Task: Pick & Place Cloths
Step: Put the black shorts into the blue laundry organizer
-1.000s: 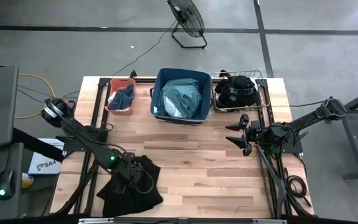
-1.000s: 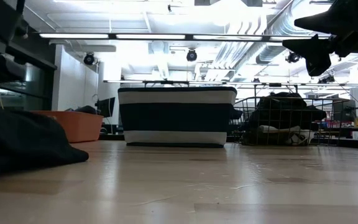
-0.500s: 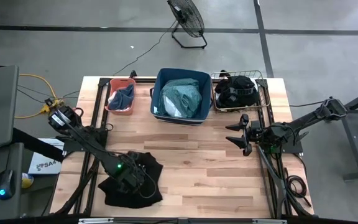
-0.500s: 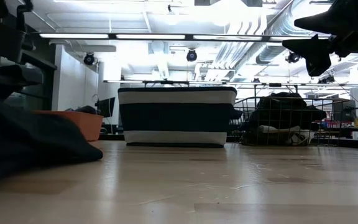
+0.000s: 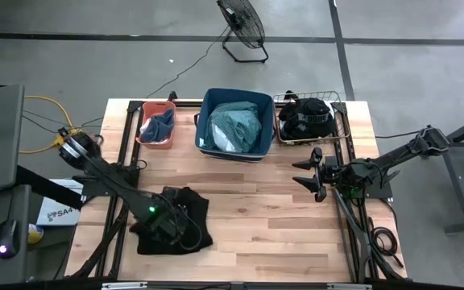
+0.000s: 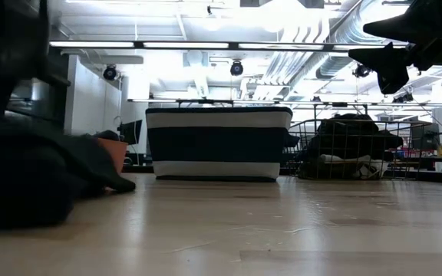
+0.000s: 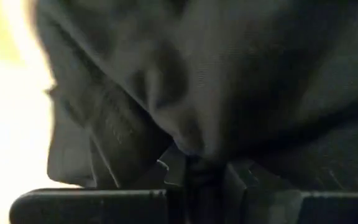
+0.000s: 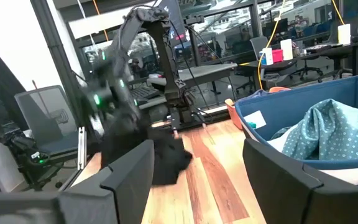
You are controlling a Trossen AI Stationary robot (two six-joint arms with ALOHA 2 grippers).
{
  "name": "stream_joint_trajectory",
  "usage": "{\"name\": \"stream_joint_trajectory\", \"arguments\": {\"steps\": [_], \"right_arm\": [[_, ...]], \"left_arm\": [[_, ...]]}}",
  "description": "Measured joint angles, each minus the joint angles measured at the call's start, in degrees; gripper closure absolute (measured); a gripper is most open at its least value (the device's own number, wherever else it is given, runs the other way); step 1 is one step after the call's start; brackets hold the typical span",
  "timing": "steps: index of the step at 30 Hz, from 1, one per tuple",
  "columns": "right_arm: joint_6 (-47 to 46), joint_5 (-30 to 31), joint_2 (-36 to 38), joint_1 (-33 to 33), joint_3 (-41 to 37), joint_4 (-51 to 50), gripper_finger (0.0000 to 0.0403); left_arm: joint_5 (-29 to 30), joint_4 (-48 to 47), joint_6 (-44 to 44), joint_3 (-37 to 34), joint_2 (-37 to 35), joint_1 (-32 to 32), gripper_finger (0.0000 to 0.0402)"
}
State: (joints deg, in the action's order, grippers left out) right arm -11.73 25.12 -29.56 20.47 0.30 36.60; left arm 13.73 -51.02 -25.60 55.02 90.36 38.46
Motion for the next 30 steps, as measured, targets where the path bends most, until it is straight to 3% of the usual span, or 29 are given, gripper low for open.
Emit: {"name": "stream_joint_trajectory", "arguments": {"steps": [6, 11, 15, 22, 27, 30], "right_arm": [[0.0, 0.0, 0.0, 0.0, -0.01, -0.01, 0.0165], [-0.01, 0.0, 0.0, 0.0, 0.0, 0.0, 0.0165], [-0.01, 0.0, 0.0, 0.0, -0.02, 0.0, 0.0165], [-0.01, 0.0, 0.0, 0.0, -0.01, 0.0, 0.0165], [-0.01, 0.0, 0.0, 0.0, 0.0, 0.0, 0.0165], [0.0, 0.0, 0.0, 0.0, 0.0, 0.0, 0.0165]], "left_arm": [[9.59, -8.2, -0.02, 9.8, -13.8, 0.13, 0.0359], [16.15, -6.39, 4.8, 15.91, -26.45, 0.13, 0.0359], [16.86, -0.38, 15.13, 16.82, -35.31, 0.13, 0.0359], [6.94, 14.51, 34.46, 16.34, -45.25, 0.13, 0.0359], [-4.59, 22.59, 44.4, 16.31, -46.72, 0.15, 0.0359], [-7.34, 25.13, 48.06, 16.31, -46.67, 0.17, 0.0359]]}}
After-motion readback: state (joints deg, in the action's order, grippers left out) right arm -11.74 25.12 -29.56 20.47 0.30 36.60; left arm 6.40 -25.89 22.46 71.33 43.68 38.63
